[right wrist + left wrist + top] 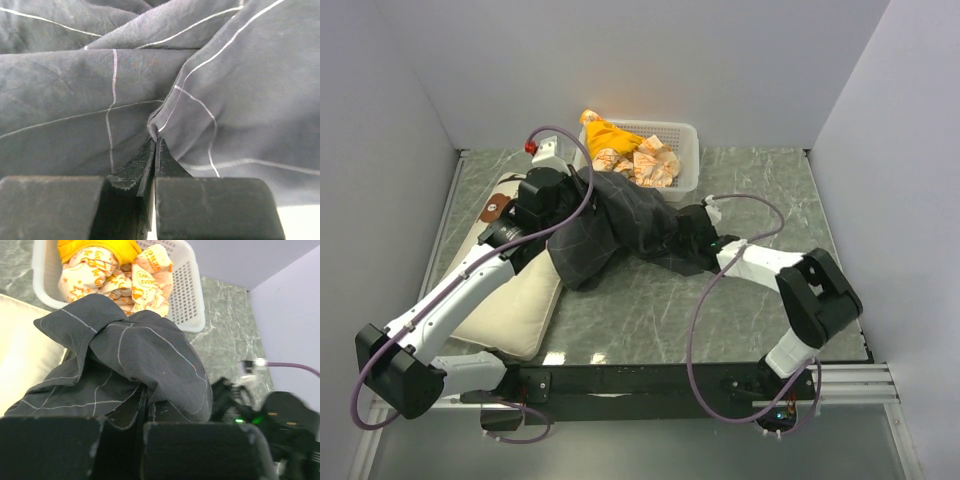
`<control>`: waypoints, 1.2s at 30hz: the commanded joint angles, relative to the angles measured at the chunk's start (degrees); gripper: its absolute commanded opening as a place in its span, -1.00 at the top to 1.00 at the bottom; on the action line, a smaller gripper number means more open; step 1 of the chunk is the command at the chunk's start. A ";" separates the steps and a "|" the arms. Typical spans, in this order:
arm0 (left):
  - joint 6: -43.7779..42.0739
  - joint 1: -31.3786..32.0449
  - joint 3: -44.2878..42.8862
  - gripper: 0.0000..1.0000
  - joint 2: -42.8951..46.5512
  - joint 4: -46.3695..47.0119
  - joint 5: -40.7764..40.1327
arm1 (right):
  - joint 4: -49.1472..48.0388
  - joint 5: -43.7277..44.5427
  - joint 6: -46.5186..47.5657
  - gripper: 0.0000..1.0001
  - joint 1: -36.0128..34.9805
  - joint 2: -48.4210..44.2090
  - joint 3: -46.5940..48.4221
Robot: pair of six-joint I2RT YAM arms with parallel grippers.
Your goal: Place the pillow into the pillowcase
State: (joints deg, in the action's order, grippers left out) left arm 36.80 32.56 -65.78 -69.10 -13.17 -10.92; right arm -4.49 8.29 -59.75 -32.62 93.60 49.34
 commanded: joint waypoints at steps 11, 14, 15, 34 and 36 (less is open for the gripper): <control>-4.98 -5.66 -17.17 0.98 -5.07 7.62 -2.88 | 29.97 7.17 21.68 1.00 19.52 -19.61 41.15; -4.98 -5.84 -19.21 0.98 -6.05 9.65 0.71 | 34.10 7.09 22.57 1.00 22.86 -17.49 49.87; -4.72 -5.75 -18.78 0.98 -5.18 11.22 1.59 | 34.98 6.91 22.57 1.00 23.82 -17.66 51.02; 28.40 9.37 39.94 -0.66 35.09 4.13 -16.22 | 16.72 -7.94 14.31 -0.21 25.43 -57.67 -21.74; 33.33 9.37 37.58 -0.65 31.06 -1.06 -20.08 | 16.01 -5.24 14.13 -0.24 21.57 -56.08 -21.66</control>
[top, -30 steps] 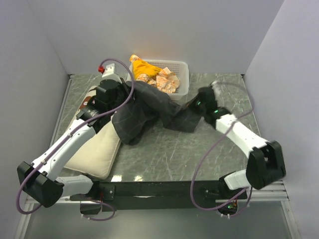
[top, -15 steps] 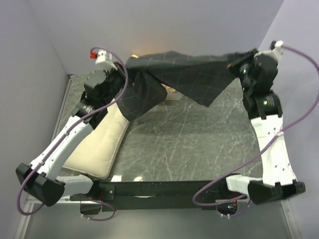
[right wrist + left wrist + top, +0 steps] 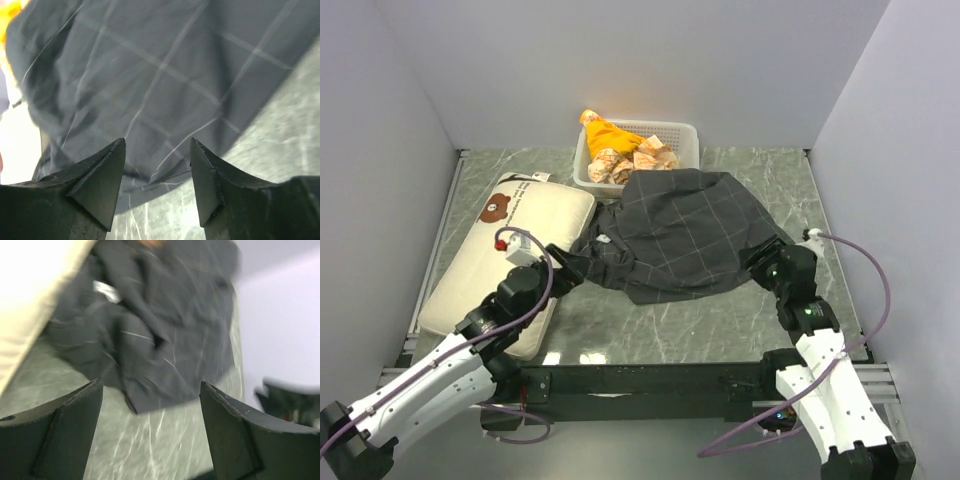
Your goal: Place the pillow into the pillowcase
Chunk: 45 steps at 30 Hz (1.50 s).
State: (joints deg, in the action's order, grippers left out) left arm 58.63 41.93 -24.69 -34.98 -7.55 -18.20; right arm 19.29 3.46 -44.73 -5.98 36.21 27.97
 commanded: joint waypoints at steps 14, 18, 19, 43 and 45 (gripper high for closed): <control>2.55 0.34 -19.52 -0.62 -40.15 5.88 -6.17 | -16.12 3.90 2.02 -0.41 -21.42 29.01 9.04; 2.63 0.69 -20.06 -0.45 -44.64 7.11 -3.17 | -17.09 4.27 2.10 -0.43 -22.41 29.80 6.75; 2.72 0.87 -19.35 -0.38 -45.34 7.11 -2.38 | -17.18 4.18 2.19 -0.44 -22.41 30.58 6.75; 15.72 9.13 12.20 0.98 -2.73 -8.63 15.73 | -23.86 -0.48 -1.14 -0.59 -32.34 40.69 1.57; 15.81 9.75 13.26 0.98 -2.90 -8.01 16.00 | -22.90 2.14 -2.55 -0.59 -32.17 40.96 1.91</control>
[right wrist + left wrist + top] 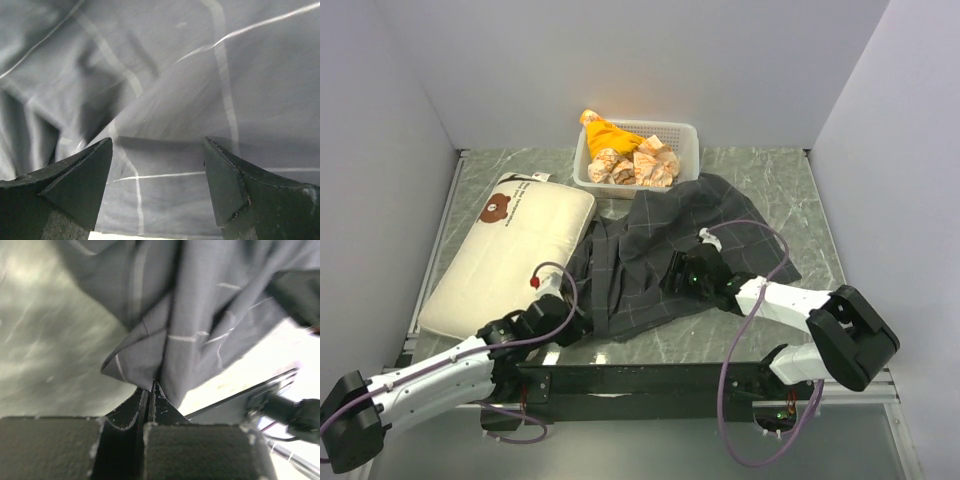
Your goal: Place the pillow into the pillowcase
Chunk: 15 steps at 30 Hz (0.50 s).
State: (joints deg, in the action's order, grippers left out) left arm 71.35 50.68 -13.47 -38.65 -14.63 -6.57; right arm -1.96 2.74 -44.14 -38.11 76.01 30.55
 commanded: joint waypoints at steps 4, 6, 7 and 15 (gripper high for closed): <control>3.79 2.32 2.93 0.98 -2.99 1.88 5.95 | 1.33 7.44 -1.31 -0.59 -0.21 -1.39 4.51; 4.32 4.34 3.19 0.98 -3.88 3.56 5.34 | 5.11 9.38 0.54 -0.61 -0.13 -0.69 10.13; 4.50 5.04 3.19 0.98 -4.58 3.82 4.90 | 5.64 11.13 1.16 -0.62 -0.21 -0.25 11.89; 3.27 8.39 1.53 0.98 -8.01 5.67 4.28 | 5.47 15.63 3.79 -0.91 -0.12 13.25 26.83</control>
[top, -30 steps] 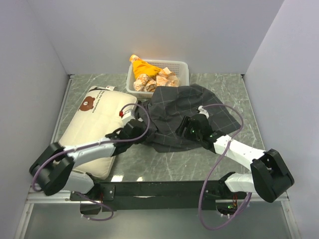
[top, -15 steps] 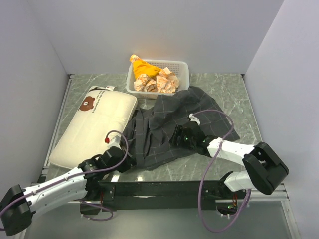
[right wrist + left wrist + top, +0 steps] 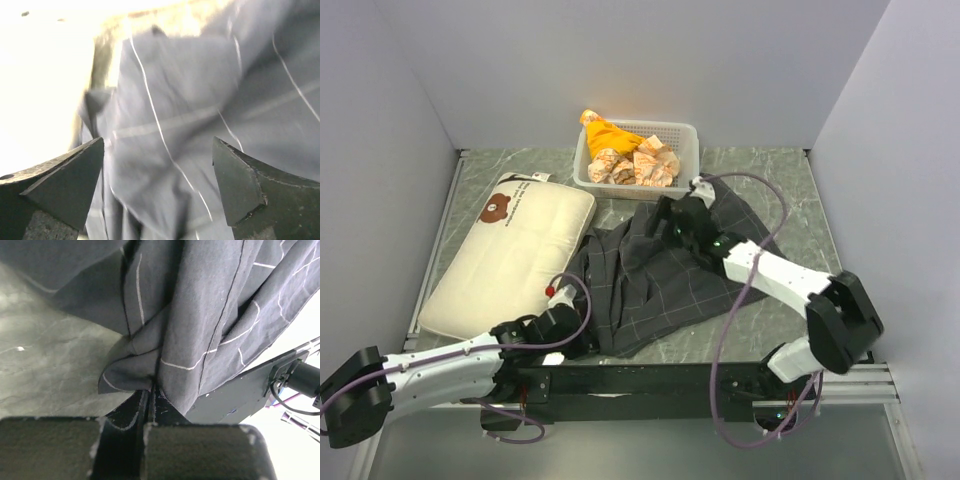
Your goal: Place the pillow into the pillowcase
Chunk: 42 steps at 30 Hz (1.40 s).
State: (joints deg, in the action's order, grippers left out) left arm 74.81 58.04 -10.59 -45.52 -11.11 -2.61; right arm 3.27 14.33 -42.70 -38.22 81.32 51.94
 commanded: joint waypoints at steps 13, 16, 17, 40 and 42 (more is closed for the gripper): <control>-3.44 1.55 -4.44 0.98 -1.86 1.27 0.15 | 7.19 8.08 3.76 0.40 3.58 19.41 11.01; -4.58 1.46 -5.66 0.98 -3.08 1.80 0.24 | 8.85 10.62 4.29 1.00 9.28 14.67 7.40; -5.02 1.46 -6.02 0.98 -3.61 2.23 0.41 | 9.30 11.59 4.81 1.00 10.87 12.48 6.77; -6.51 3.31 -6.11 0.45 -7.48 6.72 3.40 | 13.18 5.03 16.94 -0.23 1.05 1.63 13.53; -7.04 3.31 -7.24 0.39 -7.13 5.41 2.79 | 11.85 1.43 18.87 -0.22 -1.93 4.80 16.24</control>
State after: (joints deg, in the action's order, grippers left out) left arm 69.01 60.84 -16.82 -53.45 -6.39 -0.19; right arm 18.65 21.28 -28.71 -35.20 82.32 63.64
